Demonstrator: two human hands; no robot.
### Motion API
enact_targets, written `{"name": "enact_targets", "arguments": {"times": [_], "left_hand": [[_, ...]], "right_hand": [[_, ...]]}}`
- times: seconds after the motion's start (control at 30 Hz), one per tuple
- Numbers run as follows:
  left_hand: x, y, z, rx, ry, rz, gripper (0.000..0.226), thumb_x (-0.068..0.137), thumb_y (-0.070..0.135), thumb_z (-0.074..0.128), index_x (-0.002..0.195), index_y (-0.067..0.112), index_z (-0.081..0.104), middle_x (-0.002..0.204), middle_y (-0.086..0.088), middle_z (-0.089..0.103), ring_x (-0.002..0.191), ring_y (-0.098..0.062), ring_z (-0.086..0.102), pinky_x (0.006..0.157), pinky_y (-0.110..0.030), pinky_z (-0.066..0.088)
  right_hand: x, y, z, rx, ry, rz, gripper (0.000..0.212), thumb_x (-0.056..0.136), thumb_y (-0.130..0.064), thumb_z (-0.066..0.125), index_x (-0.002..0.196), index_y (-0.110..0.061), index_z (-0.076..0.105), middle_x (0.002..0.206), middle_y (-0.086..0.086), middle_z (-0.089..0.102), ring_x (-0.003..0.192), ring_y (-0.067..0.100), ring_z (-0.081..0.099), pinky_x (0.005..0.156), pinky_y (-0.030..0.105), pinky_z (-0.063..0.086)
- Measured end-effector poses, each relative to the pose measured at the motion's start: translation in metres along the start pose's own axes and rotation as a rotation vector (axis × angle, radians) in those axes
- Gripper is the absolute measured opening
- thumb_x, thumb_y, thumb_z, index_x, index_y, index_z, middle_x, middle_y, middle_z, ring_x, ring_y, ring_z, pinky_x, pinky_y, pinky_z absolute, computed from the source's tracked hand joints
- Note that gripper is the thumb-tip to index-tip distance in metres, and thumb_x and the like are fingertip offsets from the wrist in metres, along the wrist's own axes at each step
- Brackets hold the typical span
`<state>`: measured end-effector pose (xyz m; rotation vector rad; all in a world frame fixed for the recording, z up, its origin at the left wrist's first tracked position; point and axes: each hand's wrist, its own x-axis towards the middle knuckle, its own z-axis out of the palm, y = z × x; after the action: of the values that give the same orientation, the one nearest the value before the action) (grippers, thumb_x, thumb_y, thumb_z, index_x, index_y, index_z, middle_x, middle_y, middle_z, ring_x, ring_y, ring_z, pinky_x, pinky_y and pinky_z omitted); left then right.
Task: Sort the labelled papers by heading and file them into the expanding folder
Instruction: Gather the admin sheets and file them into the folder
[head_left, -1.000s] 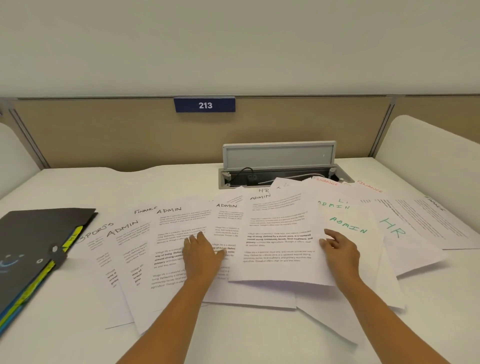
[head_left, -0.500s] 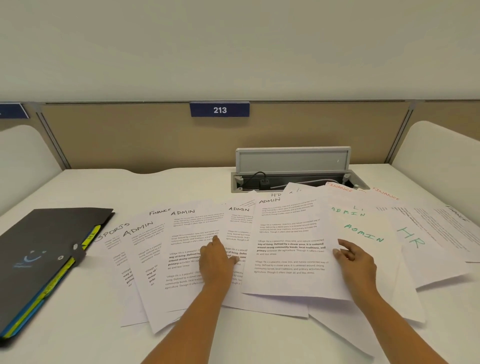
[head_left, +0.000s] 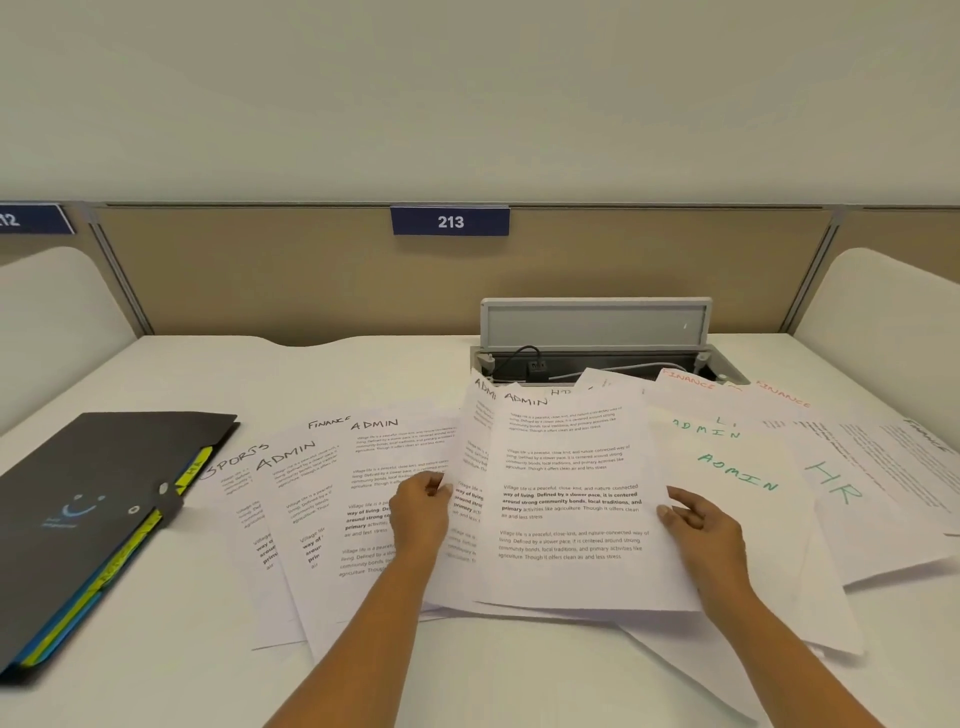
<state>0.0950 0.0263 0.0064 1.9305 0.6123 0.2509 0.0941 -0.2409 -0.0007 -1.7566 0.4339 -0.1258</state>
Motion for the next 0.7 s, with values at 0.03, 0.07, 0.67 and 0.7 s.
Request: {"name": "enact_targets", "arguments": {"times": [0.03,0.07,0.67,0.7], "left_hand": [[0.000,-0.001,-0.001,-0.094,-0.021,-0.027,0.020,0.091,0.006,0.055,0.107,0.003,0.066,0.103,-0.012,0.069,0.087,-0.022,0.061,0.082,-0.032,0.050],[-0.001,-0.002,-0.002,-0.196,-0.040,-0.057,0.022,0.090,0.004,0.055,0.109,0.003,0.066,0.104,-0.012,0.069,0.090,-0.024,0.063,0.085,-0.033,0.051],[-0.001,-0.012,-0.044,-0.432,-0.037,-0.111,0.026,0.094,0.009,0.051,0.117,0.005,0.063,0.100,-0.007,0.067,0.090,-0.024,0.064,0.080,-0.031,0.054],[0.002,-0.014,-0.049,-0.383,-0.012,-0.112,0.026,0.094,0.011,0.053,0.118,0.006,0.062,0.101,-0.008,0.067,0.091,-0.024,0.063,0.081,-0.032,0.053]], "right_hand": [[-0.001,-0.001,0.003,0.010,-0.013,0.005,0.030,0.087,-0.012,0.063,0.118,-0.013,0.062,0.092,0.008,0.068,0.097,0.032,0.063,0.094,0.047,0.049],[-0.001,-0.001,0.006,0.024,-0.028,0.006,0.029,0.087,-0.011,0.063,0.116,-0.013,0.063,0.090,0.007,0.069,0.096,0.033,0.063,0.093,0.047,0.049],[-0.012,-0.029,0.051,0.108,-0.286,0.003,0.046,0.083,0.000,0.066,0.124,-0.013,0.050,0.107,0.014,0.063,0.090,0.032,0.062,0.078,0.040,0.051],[-0.012,-0.029,0.053,0.106,-0.291,-0.007,0.048,0.083,0.000,0.065,0.126,-0.012,0.049,0.109,0.014,0.063,0.092,0.033,0.063,0.079,0.041,0.052]]}}
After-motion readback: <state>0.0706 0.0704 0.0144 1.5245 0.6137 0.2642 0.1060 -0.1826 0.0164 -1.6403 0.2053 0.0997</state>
